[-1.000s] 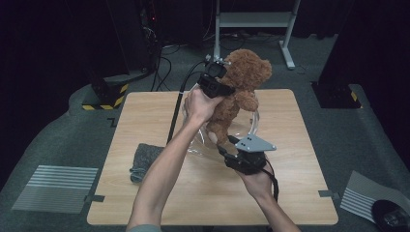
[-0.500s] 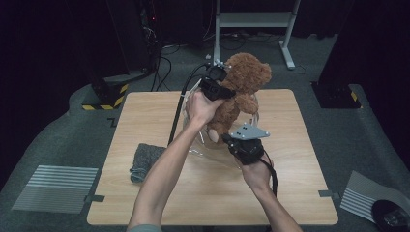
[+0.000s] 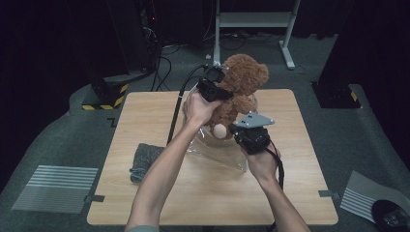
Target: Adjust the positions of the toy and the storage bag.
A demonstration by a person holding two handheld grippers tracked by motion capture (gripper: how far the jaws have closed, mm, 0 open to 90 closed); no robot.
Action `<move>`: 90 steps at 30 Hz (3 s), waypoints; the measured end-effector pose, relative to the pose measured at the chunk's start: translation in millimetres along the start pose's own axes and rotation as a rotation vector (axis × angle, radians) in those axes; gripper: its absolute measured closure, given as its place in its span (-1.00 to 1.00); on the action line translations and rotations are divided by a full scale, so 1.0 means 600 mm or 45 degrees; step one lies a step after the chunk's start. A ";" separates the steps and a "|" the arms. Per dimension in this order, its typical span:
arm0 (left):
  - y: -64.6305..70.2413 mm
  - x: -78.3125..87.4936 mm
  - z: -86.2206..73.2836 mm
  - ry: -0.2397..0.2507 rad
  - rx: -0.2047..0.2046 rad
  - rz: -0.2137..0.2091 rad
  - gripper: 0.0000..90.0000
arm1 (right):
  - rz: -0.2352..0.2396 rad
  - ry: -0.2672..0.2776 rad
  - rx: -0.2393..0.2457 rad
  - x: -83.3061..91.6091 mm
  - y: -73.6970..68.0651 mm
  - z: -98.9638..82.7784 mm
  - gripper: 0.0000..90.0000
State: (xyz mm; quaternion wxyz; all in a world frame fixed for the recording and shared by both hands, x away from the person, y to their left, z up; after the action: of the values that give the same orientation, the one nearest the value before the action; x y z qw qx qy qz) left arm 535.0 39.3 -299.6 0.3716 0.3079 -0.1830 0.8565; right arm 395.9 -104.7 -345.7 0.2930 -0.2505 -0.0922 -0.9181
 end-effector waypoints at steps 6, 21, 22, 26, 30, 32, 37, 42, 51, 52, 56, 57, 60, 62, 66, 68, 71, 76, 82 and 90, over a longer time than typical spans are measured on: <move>0.001 0.003 -0.005 -0.011 -0.012 0.001 0.32 | -0.016 -0.034 -0.029 -0.004 0.020 0.004 1.00; 0.004 0.001 -0.013 -0.040 -0.029 0.049 0.32 | -0.050 -0.120 -0.043 -0.015 0.053 0.015 1.00; 0.005 0.000 -0.014 -0.045 -0.030 0.048 0.32 | -0.049 -0.124 -0.042 -0.016 0.054 0.013 1.00; 0.007 -0.008 -0.016 -0.064 -0.033 0.050 0.32 | -0.032 -0.155 -0.054 -0.019 0.055 0.005 0.95; 0.012 -0.013 -0.017 -0.071 -0.041 0.058 0.31 | 0.020 -0.135 -0.098 -0.010 0.057 -0.001 0.69; 0.013 -0.014 -0.018 -0.074 -0.039 0.057 0.31 | 0.042 -0.114 -0.113 -0.003 0.058 -0.005 0.61; 0.017 -0.021 -0.022 -0.104 -0.048 0.067 0.30 | 0.085 -0.063 -0.124 0.013 0.058 -0.015 0.49; 0.022 -0.027 -0.028 -0.130 -0.071 0.077 0.28 | 0.127 -0.024 -0.138 0.030 0.056 -0.024 0.41; 0.021 -0.031 -0.037 -0.136 -0.034 0.053 0.23 | 0.192 0.077 -0.146 0.058 0.046 -0.054 0.26; 0.021 -0.032 -0.038 -0.141 -0.033 0.055 0.22 | 0.189 0.092 -0.138 0.062 0.043 -0.057 0.25; 0.021 -0.036 -0.041 -0.156 -0.031 0.052 0.21 | 0.171 0.146 -0.094 0.082 0.028 -0.070 0.26; 0.021 -0.038 -0.042 -0.158 -0.032 0.051 0.21 | 0.196 0.148 -0.093 0.086 0.026 -0.073 0.26; 0.021 -0.042 -0.045 -0.170 -0.032 0.048 0.20 | 0.210 0.141 -0.057 0.090 0.017 -0.087 0.26; 0.022 -0.043 -0.045 -0.169 -0.029 0.048 0.20 | 0.229 0.116 -0.046 0.086 0.012 -0.098 0.26; 0.023 -0.045 -0.048 -0.189 -0.024 0.048 0.19 | 0.289 0.079 -0.035 0.075 0.006 -0.124 0.26; 0.023 -0.046 -0.050 -0.206 -0.027 0.046 0.17 | 0.311 0.066 -0.032 0.071 0.003 -0.135 0.26; 0.025 -0.049 -0.053 -0.229 -0.031 0.047 0.15 | 0.337 0.029 -0.019 0.063 -0.002 -0.154 0.26; 0.026 -0.053 -0.056 -0.269 -0.018 0.047 0.10 | 0.367 -0.050 -0.040 0.043 -0.001 -0.189 0.26; 0.025 -0.057 -0.058 -0.305 -0.012 0.041 0.04 | 0.344 -0.129 -0.080 0.015 0.013 -0.235 0.25; 0.025 -0.058 -0.060 -0.324 0.000 0.045 0.02 | 0.236 -0.191 -0.137 -0.013 0.048 -0.277 0.24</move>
State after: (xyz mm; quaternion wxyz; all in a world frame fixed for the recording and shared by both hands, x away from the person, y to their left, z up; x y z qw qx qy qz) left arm 528.3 30.8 -350.4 0.3301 0.4107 -0.2340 0.8171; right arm 350.8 -176.6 -491.4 0.3551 -0.3411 -0.0408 -0.8694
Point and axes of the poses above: each handheld gripper's, and its own axes: x roughly backward along the jaws, z roughly out of its top, y roughly to its right, the point moved 1 cm from there along -x, roughly forward along the jaws, and after that the axes turned 9 degrees about -x, right-handed, at the moved point
